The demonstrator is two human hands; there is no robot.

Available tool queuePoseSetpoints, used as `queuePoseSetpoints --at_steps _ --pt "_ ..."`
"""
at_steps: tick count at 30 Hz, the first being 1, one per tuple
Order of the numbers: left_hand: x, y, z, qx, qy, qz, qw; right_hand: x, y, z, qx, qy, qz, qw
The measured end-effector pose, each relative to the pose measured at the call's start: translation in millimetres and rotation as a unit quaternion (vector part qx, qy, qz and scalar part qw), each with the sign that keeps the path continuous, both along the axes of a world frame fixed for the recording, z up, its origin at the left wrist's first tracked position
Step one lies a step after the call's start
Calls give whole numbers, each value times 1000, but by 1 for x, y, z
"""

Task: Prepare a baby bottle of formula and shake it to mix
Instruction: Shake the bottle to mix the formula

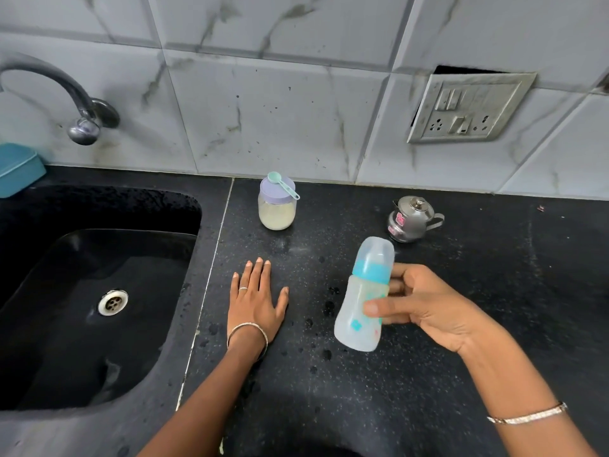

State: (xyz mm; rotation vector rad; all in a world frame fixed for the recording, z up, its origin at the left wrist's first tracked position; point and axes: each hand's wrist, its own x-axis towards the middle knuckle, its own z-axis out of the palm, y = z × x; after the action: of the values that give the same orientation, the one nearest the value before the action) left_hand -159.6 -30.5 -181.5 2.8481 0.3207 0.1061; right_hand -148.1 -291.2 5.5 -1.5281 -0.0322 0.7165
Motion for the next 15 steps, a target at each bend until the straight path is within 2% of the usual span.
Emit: queuePoseSetpoints --at_steps 2,4,6,7,10,11,12,15 --pt "0 0 0 -1 -3 1 1000 4 -3 0 22 -6 -24 999" --pt "0 0 0 -2 -6 2 1000 7 -2 -4 105 16 -91 990" --pt "0 0 -1 2 -1 1 1000 7 -3 -7 142 14 -116 983" --pt "0 0 0 2 1 1 1000 6 -2 -5 117 -2 -102 988" --pt "0 0 0 2 3 0 1000 3 -1 4 -35 -88 -25 995" --pt "0 0 0 3 4 0 1000 4 -3 6 -41 -100 -25 994" --pt "0 1 0 5 4 0 1000 6 -4 7 -25 -103 -45 993" --pt "0 0 0 6 2 1 1000 11 -5 3 96 -49 -140 984"
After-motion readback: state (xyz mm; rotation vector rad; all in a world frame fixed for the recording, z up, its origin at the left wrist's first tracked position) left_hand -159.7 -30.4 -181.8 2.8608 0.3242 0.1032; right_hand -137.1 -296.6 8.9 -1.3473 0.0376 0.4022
